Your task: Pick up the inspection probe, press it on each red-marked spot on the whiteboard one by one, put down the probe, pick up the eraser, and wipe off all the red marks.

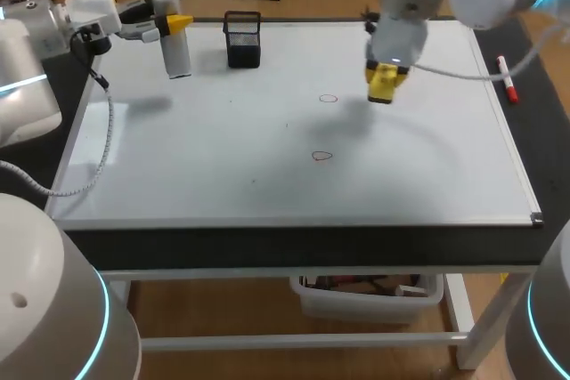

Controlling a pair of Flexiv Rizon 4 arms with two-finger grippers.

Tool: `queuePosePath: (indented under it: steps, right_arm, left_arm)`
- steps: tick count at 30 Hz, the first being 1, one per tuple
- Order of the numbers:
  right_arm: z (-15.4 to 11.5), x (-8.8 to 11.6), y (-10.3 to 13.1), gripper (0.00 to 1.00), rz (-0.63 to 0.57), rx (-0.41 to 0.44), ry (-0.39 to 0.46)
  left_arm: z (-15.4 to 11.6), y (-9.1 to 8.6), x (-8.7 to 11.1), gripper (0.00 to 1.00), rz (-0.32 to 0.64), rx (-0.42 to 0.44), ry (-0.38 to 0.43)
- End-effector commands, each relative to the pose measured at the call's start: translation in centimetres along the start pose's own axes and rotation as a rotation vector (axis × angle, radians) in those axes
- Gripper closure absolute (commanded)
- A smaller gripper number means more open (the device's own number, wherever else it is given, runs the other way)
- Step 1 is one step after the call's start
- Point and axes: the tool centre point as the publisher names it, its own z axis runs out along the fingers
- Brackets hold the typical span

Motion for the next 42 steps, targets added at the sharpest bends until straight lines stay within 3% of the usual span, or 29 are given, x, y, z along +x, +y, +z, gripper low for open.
queuePosePath:
  steps: [1,10,19,42]
  right_arm:
    - [1.4,-3.6,-1.6,1.0,-0.056,-0.044,0.058]
    - [2.6,-8.2,-2.6,1.0,-0.171,-0.066,0.083]
    - [4.0,-10.6,-1.4,1.0,-0.23,-0.064,0.122]
    - [6.6,-10.7,0.0,1.0,-0.267,-0.067,0.115]
  left_arm:
    - [0.0,0.0,0.0,1.0,0.002,0.003,-0.001]
    - [0.0,0.0,0.0,1.0,0.002,0.003,-0.001]
    - [0.0,0.0,0.0,1.0,0.002,0.003,-0.001]
    - [0.0,0.0,0.0,1.0,0.002,0.003,-0.001]
